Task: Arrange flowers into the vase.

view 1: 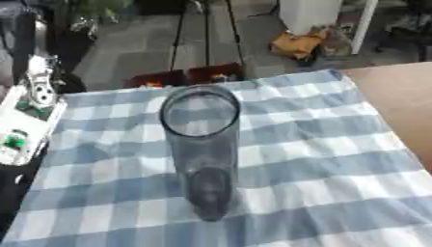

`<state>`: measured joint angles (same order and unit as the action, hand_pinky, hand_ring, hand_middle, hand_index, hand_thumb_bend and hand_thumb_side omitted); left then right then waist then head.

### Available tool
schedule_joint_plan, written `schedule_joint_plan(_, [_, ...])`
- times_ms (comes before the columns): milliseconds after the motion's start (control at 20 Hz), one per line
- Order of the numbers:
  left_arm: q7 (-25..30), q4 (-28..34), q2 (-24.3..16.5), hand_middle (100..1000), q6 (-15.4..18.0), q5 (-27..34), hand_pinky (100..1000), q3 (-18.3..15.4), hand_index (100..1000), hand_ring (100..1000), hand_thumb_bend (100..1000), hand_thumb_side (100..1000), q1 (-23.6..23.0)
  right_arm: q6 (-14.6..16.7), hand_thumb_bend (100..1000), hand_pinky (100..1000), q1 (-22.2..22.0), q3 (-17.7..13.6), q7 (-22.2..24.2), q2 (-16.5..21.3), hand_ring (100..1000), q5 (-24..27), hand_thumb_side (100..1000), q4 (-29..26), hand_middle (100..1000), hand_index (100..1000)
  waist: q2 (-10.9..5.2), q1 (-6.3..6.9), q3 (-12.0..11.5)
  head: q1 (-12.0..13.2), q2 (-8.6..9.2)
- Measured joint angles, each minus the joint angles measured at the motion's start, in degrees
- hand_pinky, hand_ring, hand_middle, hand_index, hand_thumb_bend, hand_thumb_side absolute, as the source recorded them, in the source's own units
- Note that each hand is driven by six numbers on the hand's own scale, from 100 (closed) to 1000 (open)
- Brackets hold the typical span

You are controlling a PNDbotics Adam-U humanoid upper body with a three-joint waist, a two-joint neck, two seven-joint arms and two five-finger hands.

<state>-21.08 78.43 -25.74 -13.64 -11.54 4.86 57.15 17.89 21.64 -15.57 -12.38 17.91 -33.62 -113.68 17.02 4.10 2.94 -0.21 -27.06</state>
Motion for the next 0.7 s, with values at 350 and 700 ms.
schedule_joint_plan(350, [-2.9, 3.4, 0.0, 100, 0.1, 13.1, 100, -0.1, 100, 100, 100, 704, 1.4, 0.0, 100, 849, -0.3, 0.0, -0.1, 0.0, 806, 0.0, 881, 0.0, 587, 809, -0.61, 0.0, -0.1, -0.4, -0.43])
schedule_joint_plan(700, [-6.4, 5.6, 0.0, 100, 1.3, 23.0, 100, -0.1, 100, 100, 100, 695, 3.7, -0.2, 100, 848, -0.5, 0.0, -0.3, 0.0, 806, 0.0, 881, 0.0, 587, 809, -1.26, 0.03, -0.1, -0.4, -0.97])
